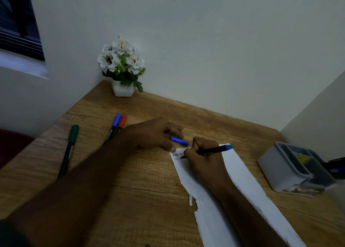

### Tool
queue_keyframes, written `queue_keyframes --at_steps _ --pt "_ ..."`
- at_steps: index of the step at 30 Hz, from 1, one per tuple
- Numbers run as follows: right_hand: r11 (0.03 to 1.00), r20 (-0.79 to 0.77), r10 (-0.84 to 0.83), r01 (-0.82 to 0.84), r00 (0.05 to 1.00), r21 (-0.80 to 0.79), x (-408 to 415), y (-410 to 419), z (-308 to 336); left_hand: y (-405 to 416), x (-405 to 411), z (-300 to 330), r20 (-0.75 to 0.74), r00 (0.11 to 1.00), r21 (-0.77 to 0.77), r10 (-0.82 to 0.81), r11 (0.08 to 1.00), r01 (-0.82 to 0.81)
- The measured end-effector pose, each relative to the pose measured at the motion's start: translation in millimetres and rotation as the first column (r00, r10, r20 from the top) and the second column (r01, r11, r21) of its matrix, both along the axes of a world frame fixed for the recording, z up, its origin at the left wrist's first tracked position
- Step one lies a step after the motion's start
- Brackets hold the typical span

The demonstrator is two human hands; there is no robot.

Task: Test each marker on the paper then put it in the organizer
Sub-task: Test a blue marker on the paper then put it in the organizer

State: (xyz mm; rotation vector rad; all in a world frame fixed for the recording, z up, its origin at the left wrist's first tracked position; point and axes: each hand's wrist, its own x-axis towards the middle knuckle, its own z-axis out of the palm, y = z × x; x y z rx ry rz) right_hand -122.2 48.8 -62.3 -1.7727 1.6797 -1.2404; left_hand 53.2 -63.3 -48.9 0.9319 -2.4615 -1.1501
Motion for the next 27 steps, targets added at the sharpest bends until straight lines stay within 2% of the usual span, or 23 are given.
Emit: queue_keyframes --at_steps 27 --pt "0.997 0.043 -0.056 0.053 0.998 0.057 -1.1 3.1 5.2 -1.5 -0.3 -1.4 -0.005 1.000 0.010 0.003 1.000 -0.003"
